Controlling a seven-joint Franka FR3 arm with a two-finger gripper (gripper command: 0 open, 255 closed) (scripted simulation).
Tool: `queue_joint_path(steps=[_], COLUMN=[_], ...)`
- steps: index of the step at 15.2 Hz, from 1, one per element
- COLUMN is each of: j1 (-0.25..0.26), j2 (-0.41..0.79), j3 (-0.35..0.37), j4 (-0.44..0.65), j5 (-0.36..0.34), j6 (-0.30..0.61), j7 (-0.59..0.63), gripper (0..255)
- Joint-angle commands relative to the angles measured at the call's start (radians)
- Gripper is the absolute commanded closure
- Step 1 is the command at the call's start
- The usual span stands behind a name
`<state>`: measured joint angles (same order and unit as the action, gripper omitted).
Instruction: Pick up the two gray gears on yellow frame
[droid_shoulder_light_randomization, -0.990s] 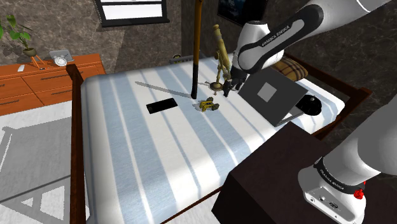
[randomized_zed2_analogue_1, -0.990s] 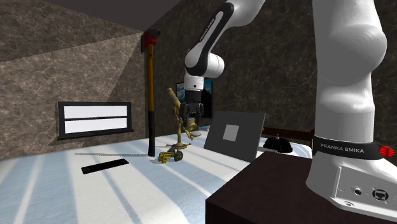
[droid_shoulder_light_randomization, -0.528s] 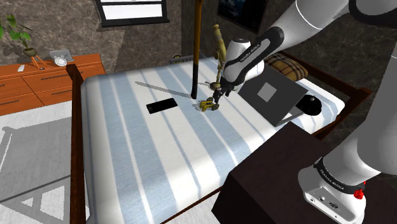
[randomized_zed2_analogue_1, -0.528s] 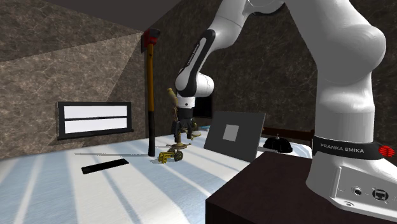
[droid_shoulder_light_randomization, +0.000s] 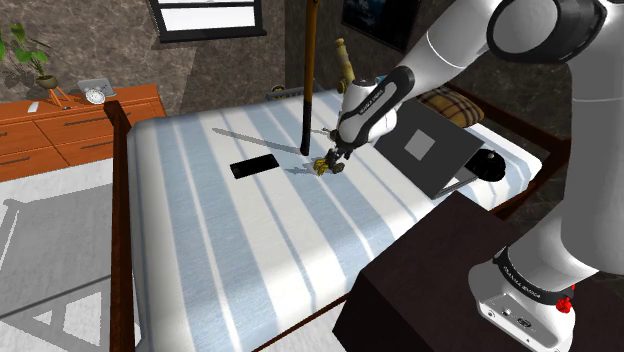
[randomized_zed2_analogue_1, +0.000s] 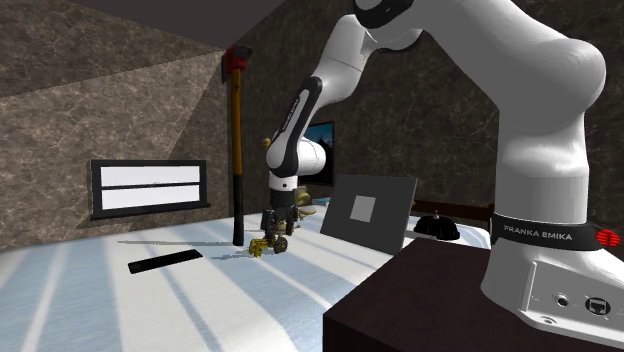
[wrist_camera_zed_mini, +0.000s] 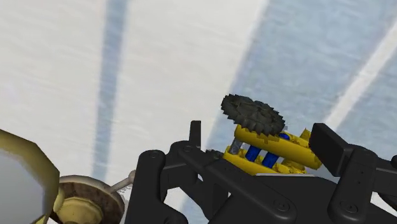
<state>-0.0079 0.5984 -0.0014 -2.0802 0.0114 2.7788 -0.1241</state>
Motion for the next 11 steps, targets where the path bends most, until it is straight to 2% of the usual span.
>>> queue_joint_path(steps=[1,5,6,11], j1=[0.0,0.0,-0.001,0.0], j2=[0.028,0.061,0.062,0.061], j3=[0.0,0.001,0.001,0.001], j4=[0.007,0.019,0.018,0.018], j5=[0.0,0.0,0.0,0.0], j6=[0.022,0.043,0.045,0.043], j7=[0.0,-0.001,-0.001,0.0], gripper=[0,0,255,255])
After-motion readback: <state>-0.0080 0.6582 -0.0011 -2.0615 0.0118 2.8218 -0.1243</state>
